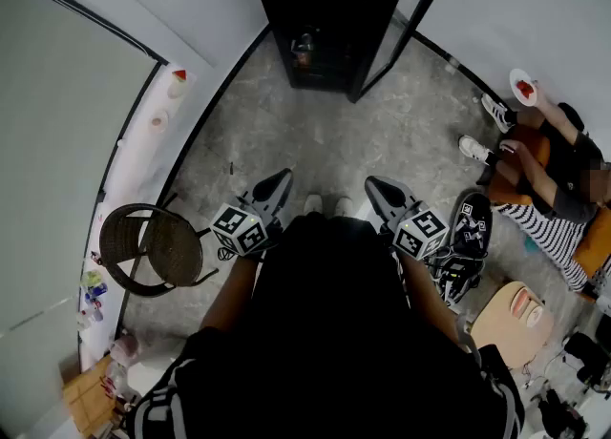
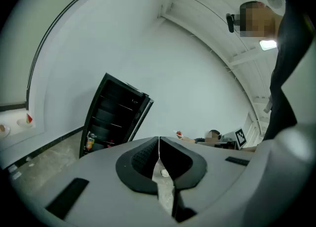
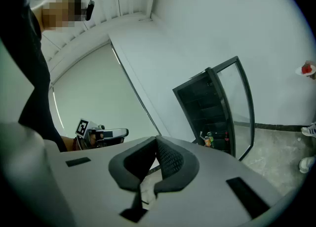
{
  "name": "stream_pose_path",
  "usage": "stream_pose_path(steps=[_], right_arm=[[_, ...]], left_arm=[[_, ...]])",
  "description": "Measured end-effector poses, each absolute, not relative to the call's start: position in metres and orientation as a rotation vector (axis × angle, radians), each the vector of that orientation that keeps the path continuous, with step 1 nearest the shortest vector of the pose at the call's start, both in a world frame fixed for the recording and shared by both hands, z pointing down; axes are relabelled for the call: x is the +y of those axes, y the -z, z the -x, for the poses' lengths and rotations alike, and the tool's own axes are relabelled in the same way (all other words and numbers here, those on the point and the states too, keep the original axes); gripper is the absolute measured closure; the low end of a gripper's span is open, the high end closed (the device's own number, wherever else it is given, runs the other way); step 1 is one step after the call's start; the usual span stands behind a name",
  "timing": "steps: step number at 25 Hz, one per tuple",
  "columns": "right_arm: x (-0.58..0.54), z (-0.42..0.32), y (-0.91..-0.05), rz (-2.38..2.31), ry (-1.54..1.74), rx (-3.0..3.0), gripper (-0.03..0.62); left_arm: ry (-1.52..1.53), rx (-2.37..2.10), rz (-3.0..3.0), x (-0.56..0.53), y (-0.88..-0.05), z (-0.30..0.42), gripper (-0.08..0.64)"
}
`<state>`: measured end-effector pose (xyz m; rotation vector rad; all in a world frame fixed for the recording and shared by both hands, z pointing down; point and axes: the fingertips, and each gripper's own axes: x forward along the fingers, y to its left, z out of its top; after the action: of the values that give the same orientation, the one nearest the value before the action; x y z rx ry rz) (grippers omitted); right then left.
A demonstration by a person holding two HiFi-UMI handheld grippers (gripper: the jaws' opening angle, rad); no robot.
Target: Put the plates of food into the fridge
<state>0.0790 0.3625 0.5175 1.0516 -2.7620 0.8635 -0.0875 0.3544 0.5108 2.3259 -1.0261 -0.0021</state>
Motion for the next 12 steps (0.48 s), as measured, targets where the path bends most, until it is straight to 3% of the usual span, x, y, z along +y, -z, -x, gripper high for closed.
stream_pose_path(steps=[12], right_arm=[[0.366,-0.087,-0.519,-1.041,-0.883,-2.79,0.568]], left_arm=[[0.008,-1.041,-2.327,0.351,-0.511,0.081,0.535]])
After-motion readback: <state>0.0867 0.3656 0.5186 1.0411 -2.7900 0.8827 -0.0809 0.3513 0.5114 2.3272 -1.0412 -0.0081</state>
